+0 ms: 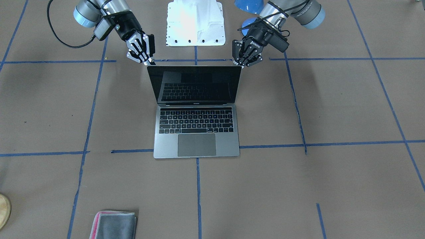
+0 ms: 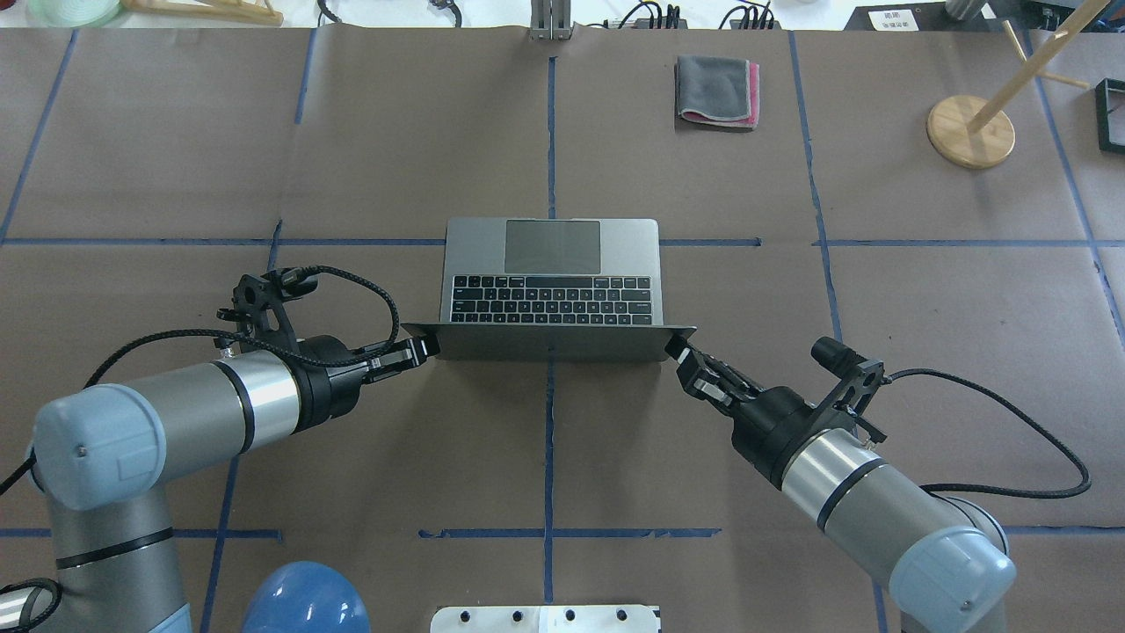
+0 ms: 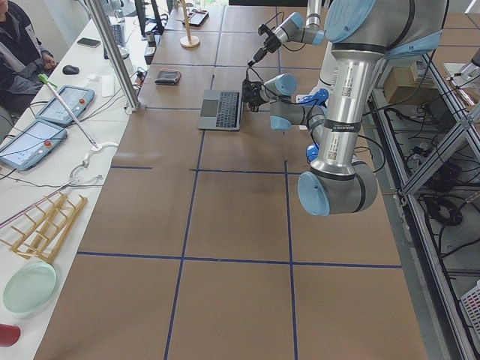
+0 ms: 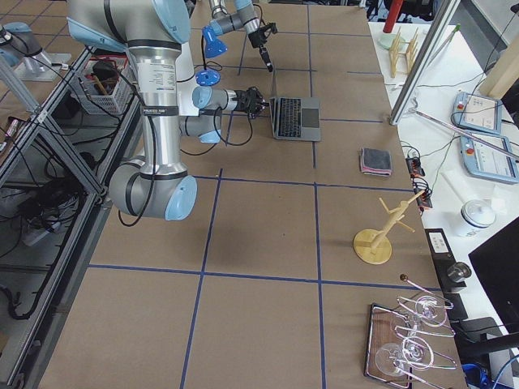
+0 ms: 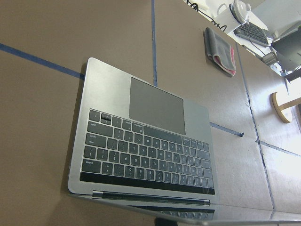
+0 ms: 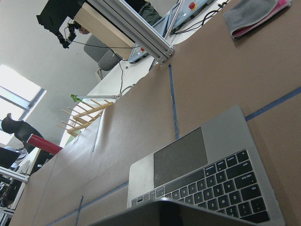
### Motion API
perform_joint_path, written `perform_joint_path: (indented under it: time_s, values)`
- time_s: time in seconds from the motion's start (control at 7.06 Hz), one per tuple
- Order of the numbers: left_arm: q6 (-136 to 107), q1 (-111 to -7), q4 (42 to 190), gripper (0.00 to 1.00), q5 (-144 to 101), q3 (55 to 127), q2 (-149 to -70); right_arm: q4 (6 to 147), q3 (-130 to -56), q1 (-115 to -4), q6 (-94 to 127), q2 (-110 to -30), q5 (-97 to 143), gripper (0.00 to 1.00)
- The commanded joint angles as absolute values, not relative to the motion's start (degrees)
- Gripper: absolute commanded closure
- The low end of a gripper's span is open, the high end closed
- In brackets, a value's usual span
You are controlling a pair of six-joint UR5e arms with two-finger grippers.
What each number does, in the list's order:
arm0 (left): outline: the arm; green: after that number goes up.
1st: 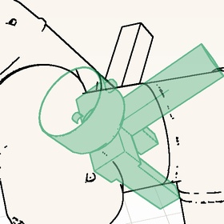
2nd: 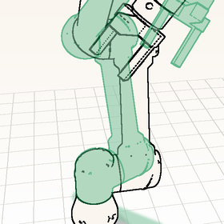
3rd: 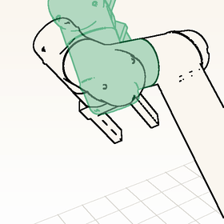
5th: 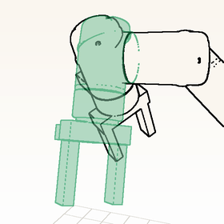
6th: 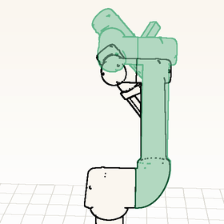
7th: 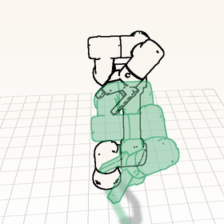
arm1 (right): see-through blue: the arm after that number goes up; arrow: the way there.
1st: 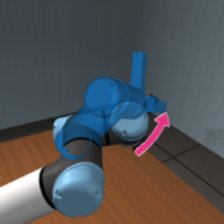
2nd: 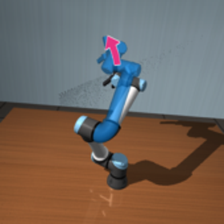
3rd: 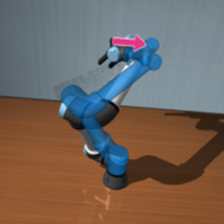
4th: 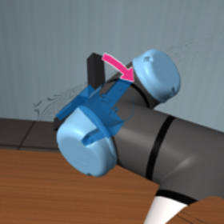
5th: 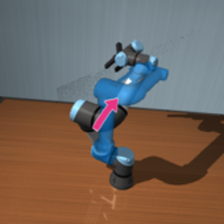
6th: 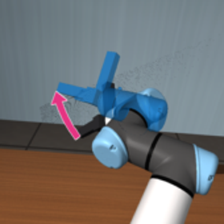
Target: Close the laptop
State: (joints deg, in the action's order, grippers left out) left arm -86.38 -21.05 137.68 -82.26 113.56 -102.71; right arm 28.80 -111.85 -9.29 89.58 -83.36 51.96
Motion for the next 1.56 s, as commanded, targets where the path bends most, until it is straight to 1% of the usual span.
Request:
perform_joint_path:
  time_s: [0.0,0.28,0.42,0.85,1.13,1.42]
  values:
    - [-86.3,-21.8,136.6,1.00,-82.3,113.6,-103.5,33.3,-110.8,-11.7,89.6,-79.1,53.9,1.00]
    - [-86.3,-23.0,136.6,1.00,-82.3,112.3,-104.1,34.2,-109.2,-13.4,89.7,-78.1,55.3,1.00]
    - [-86.3,-23.5,136.6,1.00,-82.4,109.9,-106.0,34.2,-108.2,-14.7,89.7,-78.0,56.6,1.00]
    - [-86.3,-25.3,136.6,1.00,-82.4,107.0,-108.2,34.5,-103.2,-17.8,89.6,-73.9,58.8,1.00]
    - [-86.4,-26.4,136.6,1.00,-82.5,105.2,-109.7,34.6,-101.8,-20.7,89.7,-73.7,62.2,1.00]
    - [-86.3,-27.6,136.5,1.00,-82.5,102.4,-111.4,34.6,-97.8,-21.8,89.7,-70.7,62.6,1.00]
